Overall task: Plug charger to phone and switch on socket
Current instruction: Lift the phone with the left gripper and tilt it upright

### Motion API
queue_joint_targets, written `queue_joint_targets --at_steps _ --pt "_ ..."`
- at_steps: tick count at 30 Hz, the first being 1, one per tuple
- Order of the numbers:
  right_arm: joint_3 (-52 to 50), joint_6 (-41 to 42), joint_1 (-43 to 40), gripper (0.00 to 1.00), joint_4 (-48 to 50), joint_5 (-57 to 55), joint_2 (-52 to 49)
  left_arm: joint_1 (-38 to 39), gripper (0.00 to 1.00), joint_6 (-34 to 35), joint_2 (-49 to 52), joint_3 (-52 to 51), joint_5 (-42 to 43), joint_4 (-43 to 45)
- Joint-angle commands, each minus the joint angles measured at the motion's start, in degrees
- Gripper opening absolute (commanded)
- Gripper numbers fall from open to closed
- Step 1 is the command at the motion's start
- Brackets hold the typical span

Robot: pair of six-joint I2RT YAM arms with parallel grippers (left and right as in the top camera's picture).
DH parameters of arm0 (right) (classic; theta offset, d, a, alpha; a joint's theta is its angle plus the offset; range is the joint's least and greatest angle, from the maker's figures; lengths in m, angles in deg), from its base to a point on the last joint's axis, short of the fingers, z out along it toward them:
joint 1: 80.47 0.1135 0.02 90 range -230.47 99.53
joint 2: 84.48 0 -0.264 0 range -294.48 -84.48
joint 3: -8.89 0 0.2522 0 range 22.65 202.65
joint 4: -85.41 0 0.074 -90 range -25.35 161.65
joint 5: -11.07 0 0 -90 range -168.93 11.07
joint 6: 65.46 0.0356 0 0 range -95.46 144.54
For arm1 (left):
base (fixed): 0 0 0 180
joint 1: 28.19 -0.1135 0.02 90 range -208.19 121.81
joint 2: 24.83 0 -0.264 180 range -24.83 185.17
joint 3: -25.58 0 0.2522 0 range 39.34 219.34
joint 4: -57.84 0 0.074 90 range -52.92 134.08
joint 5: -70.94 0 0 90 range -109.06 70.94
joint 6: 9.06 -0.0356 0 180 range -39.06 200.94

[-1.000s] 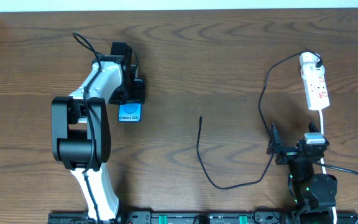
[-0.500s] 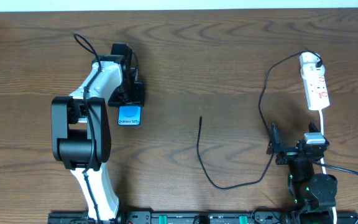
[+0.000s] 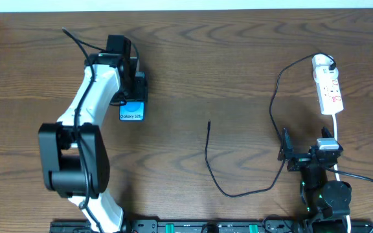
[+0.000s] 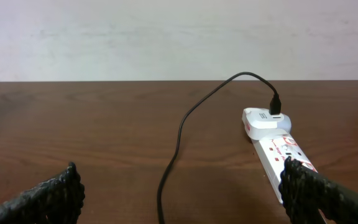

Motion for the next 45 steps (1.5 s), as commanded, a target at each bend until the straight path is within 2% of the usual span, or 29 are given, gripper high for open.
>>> queue_joint_targets --at_steps 1,4,10,14,18,24,31,39,45 --pt "-0.07 -0.85 0.28 0.99 -0.13 -0.46 0.37 0.02 0.07 -0.31 -3.52 0.15 4.57 -0.17" --pt "-0.07 -0.85 0.28 0.99 -0.13 -0.46 0.37 0.02 0.08 2.21 -4.92 0.15 12.15 -0.17" --pt "-0.07 -0.85 0.28 0.99 -0.13 -0.46 0.37 0.02 0.08 10.12 -5.27 0.13 36.26 0.55" --pt "-0.07 -0.85 0.28 0.99 -0.13 -0.46 0.37 0.02 0.08 19.32 -5.27 0.13 49.83 1.6" --pt "-0.07 -0.85 0.28 0.99 -0.13 -0.46 0.37 0.02 0.08 32.87 -5.27 0.13 58.86 1.53" --pt "-0.07 -0.85 0.28 0.99 -0.15 -0.46 0.37 0.02 0.08 46.6 -5.27 0.13 67.3 1.57" --pt "-0.07 -0.85 0.28 0.99 -0.15 -0.46 0.37 0.02 0.08 55.74 -5.27 0.13 75.8 1.57" --pt "-0.07 -0.85 0.28 0.99 -0.13 -0.46 0.37 0.02 0.08 62.38 -5.27 0.13 79.45 1.55" --pt "-0.07 -0.85 0.28 0.99 -0.13 -0.46 0.37 0.02 0.08 64.28 -5.27 0.13 79.43 1.55"
